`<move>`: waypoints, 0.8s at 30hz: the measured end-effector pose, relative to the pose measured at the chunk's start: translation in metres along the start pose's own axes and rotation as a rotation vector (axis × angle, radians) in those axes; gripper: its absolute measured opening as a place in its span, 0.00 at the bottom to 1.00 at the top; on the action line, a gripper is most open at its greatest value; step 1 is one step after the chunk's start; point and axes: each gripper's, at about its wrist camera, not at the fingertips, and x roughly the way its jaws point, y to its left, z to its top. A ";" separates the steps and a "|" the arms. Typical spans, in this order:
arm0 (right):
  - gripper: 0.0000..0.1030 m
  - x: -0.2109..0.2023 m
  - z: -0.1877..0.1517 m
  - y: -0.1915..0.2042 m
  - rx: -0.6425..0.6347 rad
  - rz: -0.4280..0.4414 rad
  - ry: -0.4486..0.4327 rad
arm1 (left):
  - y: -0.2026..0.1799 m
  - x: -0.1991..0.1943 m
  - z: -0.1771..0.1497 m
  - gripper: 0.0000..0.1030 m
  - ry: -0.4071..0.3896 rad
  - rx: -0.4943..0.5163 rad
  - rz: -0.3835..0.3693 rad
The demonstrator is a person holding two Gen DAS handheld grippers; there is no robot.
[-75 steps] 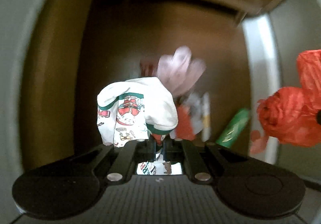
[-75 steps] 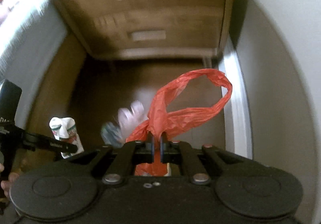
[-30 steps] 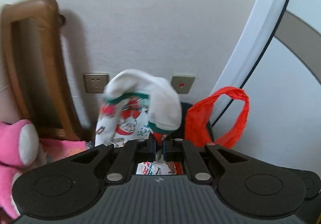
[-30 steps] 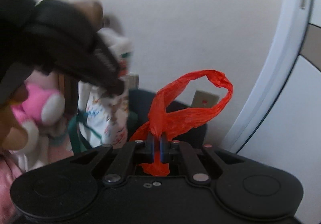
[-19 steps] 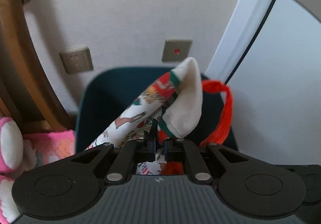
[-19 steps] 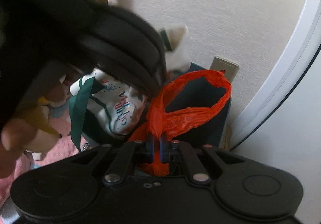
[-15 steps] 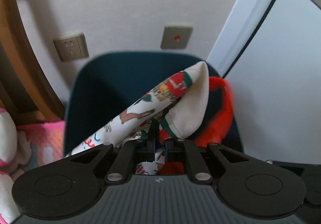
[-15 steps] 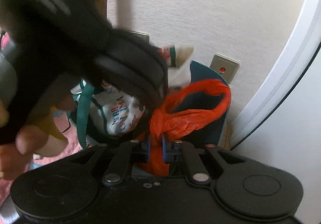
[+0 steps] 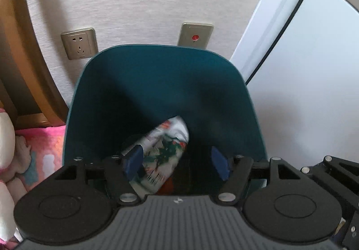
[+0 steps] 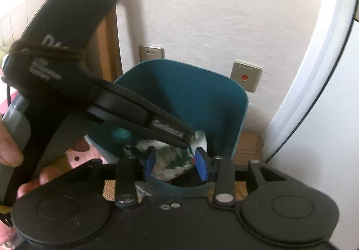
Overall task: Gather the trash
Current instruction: 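Open both tools over the teal wastebasket to drop sock and bag, then lower both tools back down to the trash pile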
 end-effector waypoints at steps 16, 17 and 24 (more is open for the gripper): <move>0.69 -0.072 -0.057 -0.022 0.074 0.081 -0.141 | -0.031 -0.116 -0.076 0.71 -0.156 0.020 0.080; 0.70 -0.077 -0.062 -0.024 0.077 0.089 -0.145 | -0.034 -0.124 -0.084 0.71 -0.167 0.019 0.088; 0.81 -0.105 -0.109 -0.025 0.118 0.096 -0.150 | -0.050 -0.152 -0.141 0.79 -0.184 0.007 0.125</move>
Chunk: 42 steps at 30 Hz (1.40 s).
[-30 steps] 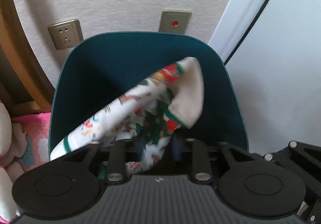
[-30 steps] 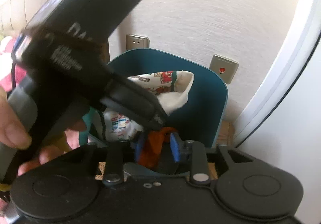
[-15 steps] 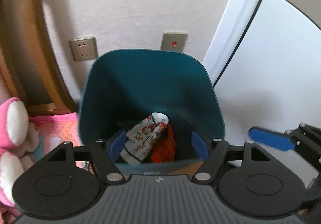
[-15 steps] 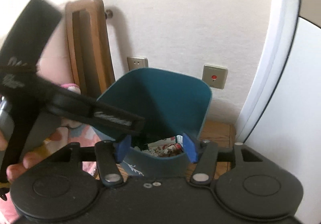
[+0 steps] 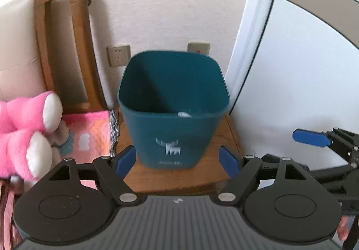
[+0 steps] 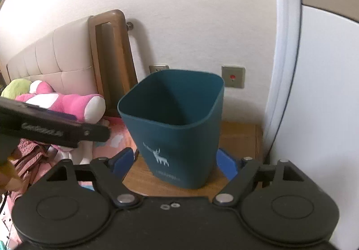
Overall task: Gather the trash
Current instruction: 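Lower both tools back down to the trash pile, then grasp the white snack wrapper with left tool while right tool grasps green cup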
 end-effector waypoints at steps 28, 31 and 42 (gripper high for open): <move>0.97 0.088 -0.428 -0.047 0.279 -0.131 0.406 | 0.000 0.199 -0.392 1.00 0.389 -0.051 -0.035; 0.96 0.121 -0.478 -0.053 0.292 -0.139 0.458 | -0.001 0.237 -0.451 1.00 0.462 -0.062 -0.022; 0.91 0.215 -0.623 -0.076 0.343 -0.183 0.595 | -0.003 0.364 -0.627 1.00 0.729 -0.102 0.046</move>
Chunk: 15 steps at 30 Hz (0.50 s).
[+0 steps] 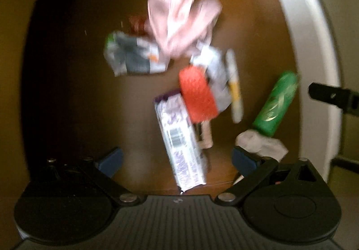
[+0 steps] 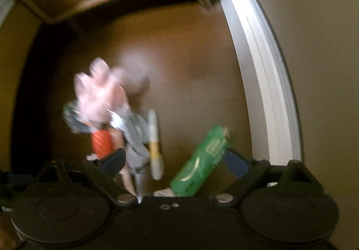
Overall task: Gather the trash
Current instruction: 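Grasp the white snack wrapper with left tool while right tool grasps green cup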
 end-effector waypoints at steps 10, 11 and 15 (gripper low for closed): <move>0.86 0.075 -0.021 -0.021 0.072 -0.051 0.080 | 0.007 0.093 -0.007 0.99 0.072 -0.090 0.018; 0.86 0.080 -0.022 -0.021 0.077 -0.050 0.083 | 0.008 0.100 -0.007 0.99 0.078 -0.091 0.018; 0.81 0.098 -0.024 -0.022 0.106 -0.062 0.105 | 0.010 0.118 -0.007 0.99 0.066 -0.101 0.024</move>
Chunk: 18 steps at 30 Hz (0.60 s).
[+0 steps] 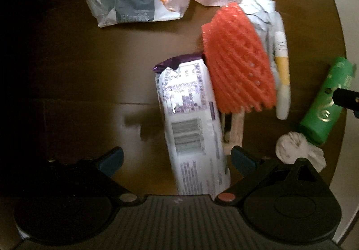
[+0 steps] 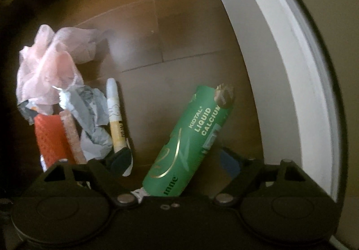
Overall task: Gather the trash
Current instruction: 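Grasp the white snack wrapper with left tool while right tool grasps green cup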
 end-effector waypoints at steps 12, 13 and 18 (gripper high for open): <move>0.64 0.026 0.001 0.003 0.073 -0.051 0.022 | 0.019 0.021 0.010 0.65 0.029 -0.058 -0.064; 0.59 0.027 0.002 0.002 0.082 -0.053 0.026 | 0.021 0.021 0.010 0.58 0.032 -0.062 -0.067; 0.49 0.031 0.002 -0.001 0.113 -0.066 0.033 | 0.025 0.017 0.007 0.44 0.031 -0.038 -0.072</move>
